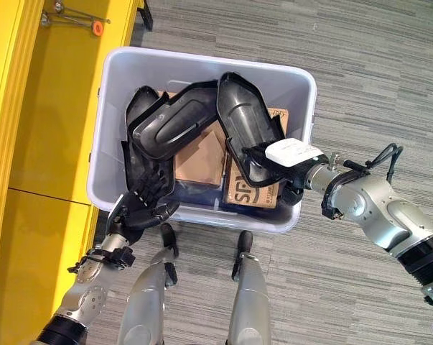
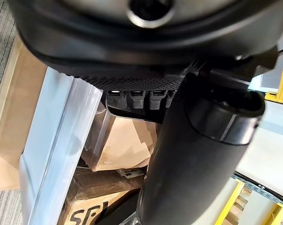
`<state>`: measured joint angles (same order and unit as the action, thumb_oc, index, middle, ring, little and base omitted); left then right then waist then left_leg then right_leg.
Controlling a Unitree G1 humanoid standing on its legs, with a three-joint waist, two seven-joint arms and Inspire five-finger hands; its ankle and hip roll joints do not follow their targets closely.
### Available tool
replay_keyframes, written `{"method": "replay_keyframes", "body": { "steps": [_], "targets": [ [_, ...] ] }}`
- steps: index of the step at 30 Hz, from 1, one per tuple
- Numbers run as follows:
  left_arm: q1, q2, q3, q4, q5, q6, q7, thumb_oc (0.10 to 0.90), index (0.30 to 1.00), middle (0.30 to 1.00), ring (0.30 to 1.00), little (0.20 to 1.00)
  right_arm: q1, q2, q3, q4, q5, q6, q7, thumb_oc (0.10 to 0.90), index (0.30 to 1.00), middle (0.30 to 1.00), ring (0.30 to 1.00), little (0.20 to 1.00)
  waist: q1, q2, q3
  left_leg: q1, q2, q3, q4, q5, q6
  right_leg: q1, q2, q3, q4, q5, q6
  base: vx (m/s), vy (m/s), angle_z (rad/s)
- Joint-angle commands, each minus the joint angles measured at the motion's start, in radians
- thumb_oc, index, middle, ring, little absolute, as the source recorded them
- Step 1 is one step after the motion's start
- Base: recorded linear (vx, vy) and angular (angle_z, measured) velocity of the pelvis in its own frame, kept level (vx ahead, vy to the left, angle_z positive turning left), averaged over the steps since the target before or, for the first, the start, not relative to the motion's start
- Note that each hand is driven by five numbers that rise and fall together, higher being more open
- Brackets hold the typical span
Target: Move parts from the plastic box to the shelf.
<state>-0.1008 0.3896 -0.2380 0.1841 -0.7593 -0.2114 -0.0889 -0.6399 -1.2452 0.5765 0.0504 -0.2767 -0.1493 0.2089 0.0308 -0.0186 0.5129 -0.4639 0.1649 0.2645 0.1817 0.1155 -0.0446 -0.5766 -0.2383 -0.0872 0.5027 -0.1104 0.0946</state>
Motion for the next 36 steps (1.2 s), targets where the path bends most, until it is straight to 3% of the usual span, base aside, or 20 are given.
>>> {"method": "replay_keyframes", "body": {
  "steps": [1, 11, 12, 14, 15, 16, 18, 24, 26, 29, 31, 36],
  "targets": [
    [0.105, 0.051, -0.004, -0.047, 0.023, -0.020, 0.005, 0.900, 1.000, 1.000, 1.000, 1.000, -0.081, -0.085, -0.041, -0.057, -0.033, -0.035, -0.041, 0.900, 1.000, 1.000, 1.000, 1.000, 0.013, -0.014, -0.020, 0.020, 0.137, -0.056, 0.166, -0.153, -0.089, 0.039, -0.065, -0.029, 0.009, 0.024, 0.041, 0.04, -0.056, 0.05],
    [0.109, 0.055, -0.002, -0.056, 0.024, -0.019, 0.009, 0.900, 1.000, 1.000, 1.000, 1.000, -0.067, -0.076, -0.041, -0.048, -0.037, -0.034, -0.027, 0.900, 1.000, 1.000, 1.000, 1.000, 0.016, -0.010, -0.006, -0.009, 0.141, -0.075, 0.212, -0.170, -0.089, 0.004, -0.062, -0.021, 0.075, -0.002, 0.033, 0.02, -0.022, 0.03],
    [0.111, 0.054, -0.001, -0.056, 0.023, -0.020, 0.010, 0.900, 1.000, 1.000, 1.000, 1.000, -0.065, -0.075, -0.040, -0.050, -0.038, -0.033, -0.024, 0.900, 1.000, 1.000, 1.000, 1.000, 0.016, -0.009, -0.007, -0.001, 0.142, -0.082, 0.221, -0.197, -0.098, 0.007, -0.063, -0.018, 0.093, -0.030, 0.041, 0.00, 0.000, 0.00],
    [0.114, 0.054, 0.004, -0.063, 0.024, -0.019, 0.014, 0.900, 1.000, 1.000, 1.000, 1.000, -0.059, -0.071, -0.047, -0.054, -0.038, -0.032, -0.024, 0.900, 1.000, 1.000, 1.000, 1.000, 0.017, -0.008, -0.002, -0.021, 0.143, -0.081, 0.228, -0.177, -0.088, -0.009, -0.062, -0.020, 0.095, -0.012, 0.030, 0.00, 0.000, 0.00],
    [0.115, 0.054, 0.003, -0.064, 0.022, -0.018, 0.013, 0.900, 1.000, 1.000, 1.000, 1.000, -0.056, -0.069, -0.047, -0.052, -0.038, -0.031, -0.023, 0.900, 1.000, 1.000, 1.000, 1.000, 0.018, -0.007, -0.004, -0.012, 0.143, -0.085, 0.232, -0.201, -0.098, -0.001, -0.063, -0.019, 0.105, -0.037, 0.038, 0.00, 0.000, 0.00],
    [0.114, 0.055, 0.004, -0.064, 0.021, -0.018, 0.013, 0.900, 1.000, 1.000, 1.000, 1.000, -0.056, -0.068, -0.049, -0.051, -0.041, -0.030, -0.024, 0.900, 1.000, 1.000, 1.000, 1.000, 0.018, -0.007, 0.002, -0.025, 0.143, -0.082, 0.231, -0.178, -0.089, -0.011, -0.063, -0.022, 0.099, -0.013, 0.029, 0.00, -0.014, 0.03],
    [0.116, 0.058, 0.006, -0.071, 0.023, -0.018, 0.016, 0.900, 1.000, 1.000, 1.000, 1.000, -0.058, -0.061, -0.051, -0.049, -0.048, -0.026, -0.027, 0.900, 1.000, 1.000, 1.000, 1.000, 0.019, -0.007, 0.003, -0.024, 0.142, -0.090, 0.242, -0.205, -0.097, -0.011, -0.063, -0.019, 0.116, -0.040, 0.037, 0.04, -0.017, 0.07],
    [0.119, 0.055, 0.007, -0.075, 0.018, -0.016, 0.018, 0.900, 1.000, 1.000, 1.000, 1.000, -0.068, -0.047, -0.054, -0.048, -0.055, -0.020, -0.033, 0.900, 1.000, 1.000, 1.000, 1.000, 0.022, -0.004, 0.006, -0.045, 0.138, -0.096, 0.250, -0.206, -0.095, -0.029, -0.068, -0.020, 0.127, -0.040, 0.038, 0.00, -0.001, 0.02],
    [0.121, 0.055, 0.009, -0.081, 0.017, -0.018, 0.021, 0.900, 1.000, 1.000, 1.000, 1.000, -0.087, -0.036, -0.051, -0.040, -0.061, -0.015, -0.050, 0.900, 1.000, 1.000, 1.000, 1.000, 0.024, -0.002, 0.007, -0.070, 0.135, -0.094, 0.246, -0.180, -0.085, -0.048, -0.068, -0.024, 0.114, -0.013, 0.029, -0.04, 0.015, 0.04],
    [0.123, 0.055, 0.013, -0.084, 0.016, -0.020, 0.025, 0.900, 1.000, 1.000, 1.000, 1.000, -0.104, -0.036, -0.044, -0.033, -0.066, -0.011, -0.056, 0.900, 1.000, 1.000, 1.000, 1.000, 0.027, -0.003, 0.007, -0.067, 0.133, -0.101, 0.252, -0.206, -0.094, -0.044, -0.070, -0.023, 0.123, -0.036, 0.038, 0.03, 0.001, 0.03],
    [0.123, 0.055, 0.018, -0.088, 0.014, -0.023, 0.028, 0.900, 1.000, 1.000, 1.000, 1.000, -0.114, -0.038, -0.047, -0.032, -0.067, -0.008, -0.061, 0.900, 1.000, 1.000, 1.000, 1.000, 0.027, -0.004, 0.007, -0.091, 0.133, -0.096, 0.250, -0.181, -0.085, -0.060, -0.069, -0.027, 0.111, -0.010, 0.030, -0.07, 0.011, 0.02],
    [0.129, 0.057, 0.021, -0.089, 0.012, -0.024, 0.030, 0.900, 1.000, 1.000, 1.000, 1.000, -0.142, -0.048, -0.039, -0.018, -0.071, -0.003, -0.076, 0.900, 1.000, 1.000, 1.000, 1.000, 0.029, -0.003, 0.007, -0.093, 0.131, -0.102, 0.263, -0.208, -0.093, -0.066, -0.072, -0.020, 0.130, -0.037, 0.037, 0.05, 0.001, 0.02]
  ]
}}
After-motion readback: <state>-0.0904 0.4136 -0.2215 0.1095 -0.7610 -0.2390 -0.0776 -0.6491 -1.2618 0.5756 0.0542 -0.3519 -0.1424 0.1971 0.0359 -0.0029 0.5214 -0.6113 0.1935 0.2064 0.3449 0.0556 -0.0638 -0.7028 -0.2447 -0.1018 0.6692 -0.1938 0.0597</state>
